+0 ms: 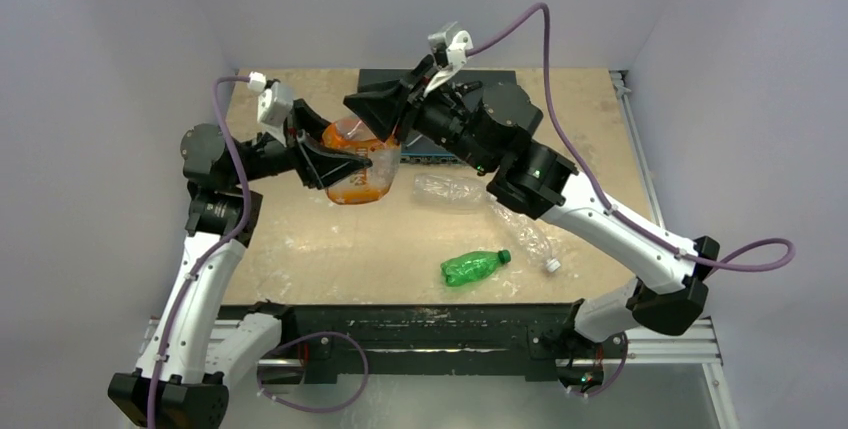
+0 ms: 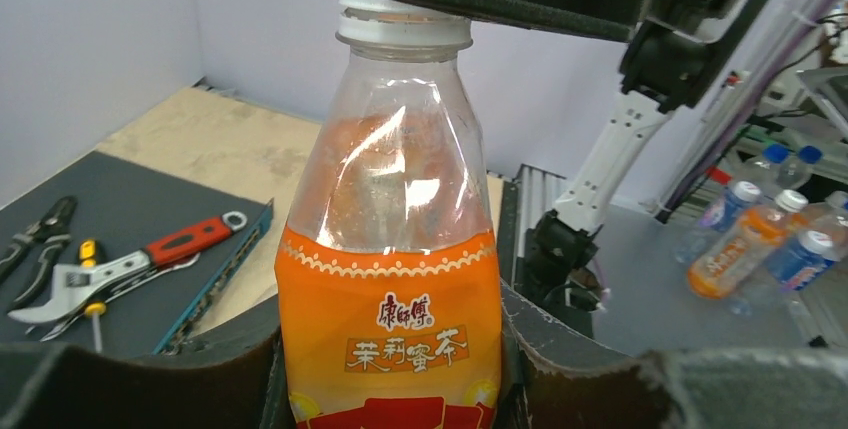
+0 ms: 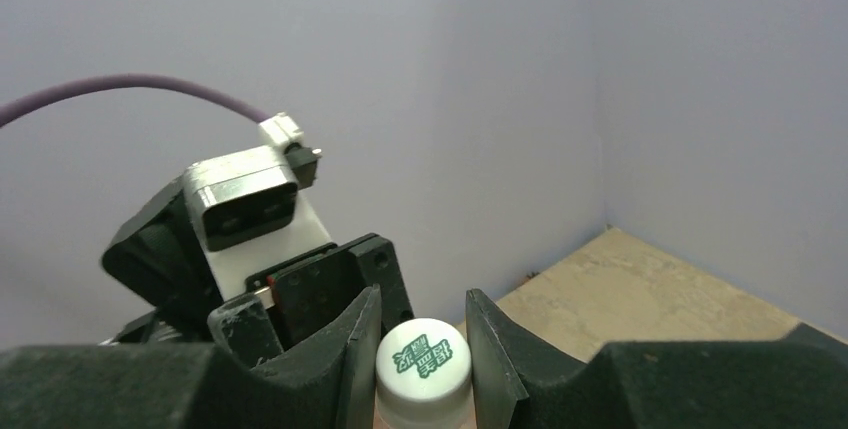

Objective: Unscrew the bottle caps
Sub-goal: Unscrew the bottle cap from the plastic bottle.

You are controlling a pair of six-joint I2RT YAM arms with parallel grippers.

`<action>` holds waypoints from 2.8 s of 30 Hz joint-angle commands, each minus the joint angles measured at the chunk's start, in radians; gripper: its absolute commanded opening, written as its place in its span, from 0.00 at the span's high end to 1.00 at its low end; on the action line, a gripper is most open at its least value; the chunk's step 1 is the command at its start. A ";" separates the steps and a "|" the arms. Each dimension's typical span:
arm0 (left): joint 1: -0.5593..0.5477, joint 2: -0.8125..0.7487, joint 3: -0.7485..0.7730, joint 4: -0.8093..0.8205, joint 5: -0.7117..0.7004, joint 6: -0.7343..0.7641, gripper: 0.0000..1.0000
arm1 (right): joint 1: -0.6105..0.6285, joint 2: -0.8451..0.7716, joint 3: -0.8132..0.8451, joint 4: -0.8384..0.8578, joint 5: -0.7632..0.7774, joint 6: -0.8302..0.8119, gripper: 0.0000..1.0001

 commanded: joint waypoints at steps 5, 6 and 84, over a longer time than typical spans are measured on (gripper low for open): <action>-0.009 0.004 0.022 0.400 0.071 -0.412 1.00 | -0.078 -0.106 -0.077 0.129 -0.478 0.035 1.00; -0.019 0.003 0.029 0.401 0.077 -0.422 1.00 | -0.092 -0.116 -0.073 0.135 -0.526 0.044 1.00; -0.128 -0.038 0.143 -0.331 -0.369 0.387 1.00 | 0.015 0.099 0.298 -0.305 0.125 -0.040 0.85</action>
